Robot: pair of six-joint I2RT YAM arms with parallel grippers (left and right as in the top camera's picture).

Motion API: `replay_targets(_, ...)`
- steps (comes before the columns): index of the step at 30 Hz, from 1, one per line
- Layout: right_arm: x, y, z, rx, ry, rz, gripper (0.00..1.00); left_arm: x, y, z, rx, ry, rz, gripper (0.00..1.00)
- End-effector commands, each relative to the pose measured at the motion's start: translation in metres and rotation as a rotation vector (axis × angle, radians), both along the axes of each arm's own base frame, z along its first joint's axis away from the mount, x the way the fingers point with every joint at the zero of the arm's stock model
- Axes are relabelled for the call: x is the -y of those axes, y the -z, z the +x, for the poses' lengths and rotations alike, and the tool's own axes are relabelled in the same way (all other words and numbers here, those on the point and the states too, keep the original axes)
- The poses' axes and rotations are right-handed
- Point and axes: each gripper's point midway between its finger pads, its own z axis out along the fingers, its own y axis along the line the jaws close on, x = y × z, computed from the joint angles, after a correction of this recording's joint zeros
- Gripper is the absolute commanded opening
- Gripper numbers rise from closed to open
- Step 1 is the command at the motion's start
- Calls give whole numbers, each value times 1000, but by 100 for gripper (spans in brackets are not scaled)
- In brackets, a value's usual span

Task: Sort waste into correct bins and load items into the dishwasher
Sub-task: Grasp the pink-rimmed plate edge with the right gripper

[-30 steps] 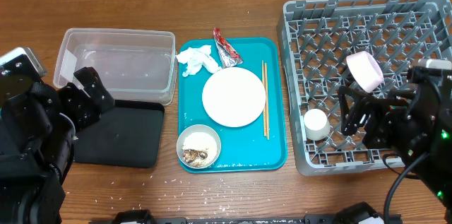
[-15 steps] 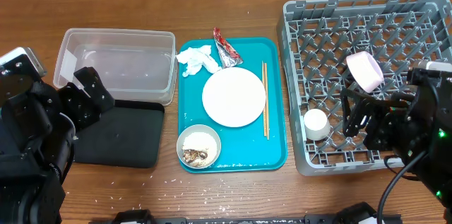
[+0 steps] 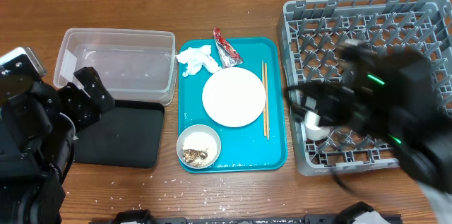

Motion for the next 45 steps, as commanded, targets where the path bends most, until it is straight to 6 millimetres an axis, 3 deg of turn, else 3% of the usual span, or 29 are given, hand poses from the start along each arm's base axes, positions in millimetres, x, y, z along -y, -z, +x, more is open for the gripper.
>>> replay_targets(1,-33,68,19,-281,86,-43,93,0,-4,0,15,-10,-4,100)
replay_targets(8,-65,175,46,-579,280,-179,89,0,-4,0,15,-10,-4,100)
replay_targets(13,-75,247,39,-739,331,-221,82,0,-4,0,15,-10,-4,100)
replay_targets(16,-80,277,35,-797,370,-191,72,0,-4,0,15,-10,-4,100)
replay_targets(19,-81,303,38,-811,465,-141,55,0,-4,0,15,-10,-4,100)
replay_targets(29,-78,342,42,-786,551,-67,53,0,-4,0,15,-10,-4,100)
replay_targets(34,-71,342,50,-774,567,-57,13,0,-4,0,15,-10,-4,100)
replay_targets(37,-69,341,54,-768,570,-51,11,0,-4,0,15,-10,-4,100)
replay_targets(41,-73,323,79,-672,467,-32,4,0,-4,0,15,-10,-4,100)
replay_targets(45,-75,282,104,-542,407,-18,4,0,-4,0,15,-10,-4,100)
